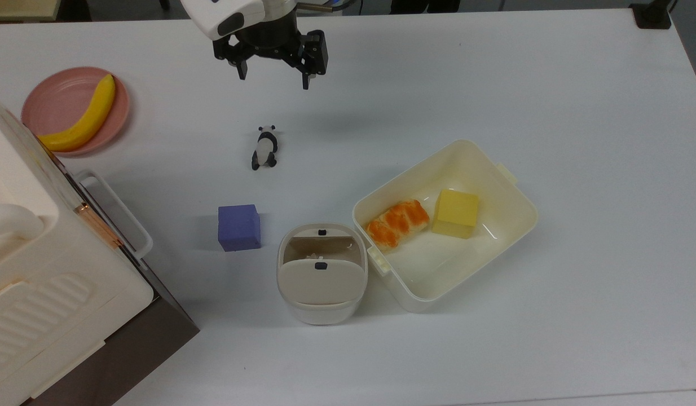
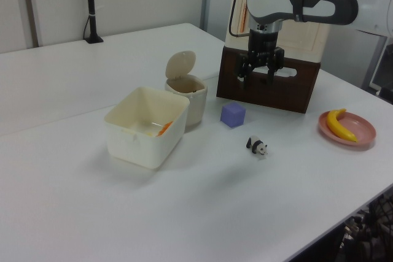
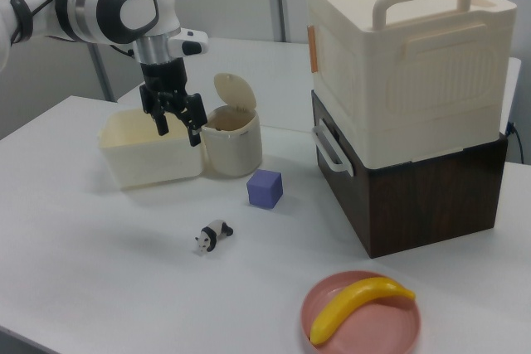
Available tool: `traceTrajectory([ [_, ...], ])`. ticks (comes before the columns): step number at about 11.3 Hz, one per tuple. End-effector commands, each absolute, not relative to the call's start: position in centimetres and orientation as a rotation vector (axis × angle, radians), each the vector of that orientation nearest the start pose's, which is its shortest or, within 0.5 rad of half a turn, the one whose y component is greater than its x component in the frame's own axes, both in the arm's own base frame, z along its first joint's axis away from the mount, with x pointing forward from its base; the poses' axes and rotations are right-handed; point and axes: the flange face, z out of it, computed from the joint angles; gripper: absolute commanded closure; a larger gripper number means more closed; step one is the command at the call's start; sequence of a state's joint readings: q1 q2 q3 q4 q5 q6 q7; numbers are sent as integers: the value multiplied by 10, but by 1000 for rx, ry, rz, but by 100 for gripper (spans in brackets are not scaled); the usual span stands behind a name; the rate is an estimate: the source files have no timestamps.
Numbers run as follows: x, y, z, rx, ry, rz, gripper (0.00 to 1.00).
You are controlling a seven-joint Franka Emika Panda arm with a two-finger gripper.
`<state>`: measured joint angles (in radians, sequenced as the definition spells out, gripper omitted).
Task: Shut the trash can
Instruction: 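Move the gripper over the small cream trash can's open lid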
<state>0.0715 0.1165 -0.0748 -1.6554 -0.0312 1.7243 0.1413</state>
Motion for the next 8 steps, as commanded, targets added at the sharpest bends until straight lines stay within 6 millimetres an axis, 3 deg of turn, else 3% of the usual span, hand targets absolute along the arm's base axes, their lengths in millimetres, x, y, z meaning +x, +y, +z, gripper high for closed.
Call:
traceTrajectory([
  [1,589,-25,539,-3149,213,79,12],
  [3,591,-22,538,-3152,198,62,29],
  [5,591,-22,538,-3140,130,62,60],
  [8,594,-22,537,-3133,133,40,73],
])
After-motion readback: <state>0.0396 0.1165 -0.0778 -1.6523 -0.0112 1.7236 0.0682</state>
